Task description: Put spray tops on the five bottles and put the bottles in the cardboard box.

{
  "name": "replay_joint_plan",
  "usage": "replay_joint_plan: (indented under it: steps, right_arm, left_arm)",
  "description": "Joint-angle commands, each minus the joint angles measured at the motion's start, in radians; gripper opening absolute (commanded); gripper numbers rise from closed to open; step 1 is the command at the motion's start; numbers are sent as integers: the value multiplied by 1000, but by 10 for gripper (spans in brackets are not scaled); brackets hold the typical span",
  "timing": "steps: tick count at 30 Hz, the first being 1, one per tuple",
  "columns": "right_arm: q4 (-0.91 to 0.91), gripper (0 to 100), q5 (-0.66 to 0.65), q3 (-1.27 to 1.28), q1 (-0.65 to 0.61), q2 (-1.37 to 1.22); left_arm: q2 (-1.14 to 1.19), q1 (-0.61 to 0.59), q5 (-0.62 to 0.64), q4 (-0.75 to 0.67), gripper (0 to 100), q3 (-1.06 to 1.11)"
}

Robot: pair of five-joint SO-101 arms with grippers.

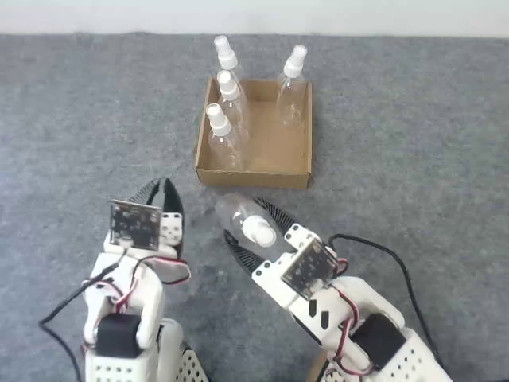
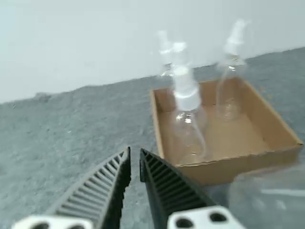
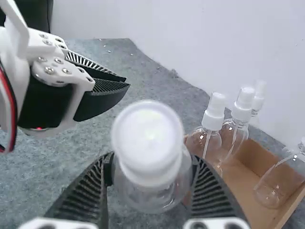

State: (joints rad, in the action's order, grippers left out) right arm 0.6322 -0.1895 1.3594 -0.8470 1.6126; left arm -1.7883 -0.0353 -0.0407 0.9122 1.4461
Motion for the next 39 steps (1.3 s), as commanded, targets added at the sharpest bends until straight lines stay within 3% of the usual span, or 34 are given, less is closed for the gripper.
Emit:
replay_joint_plan:
  steps: [1,6,20,33,39]
  right_arm:
    - [2,6,-11,-160,42,-153]
    - [-2,6,-11,-288,104,-344]
    - [-4,6,-9,-660,243,-777]
    - [-4,6,-6,-891,283,-1063]
    - [-4,6,83,-990,344,-1164]
  left_arm:
    - [-8,-81,35,-112,31,44]
    - [-8,-129,37,-170,31,85]
    - [-8,-130,32,-172,31,102]
    - [-8,-130,32,-172,31,102]
    - [-8,-132,32,-170,31,102]
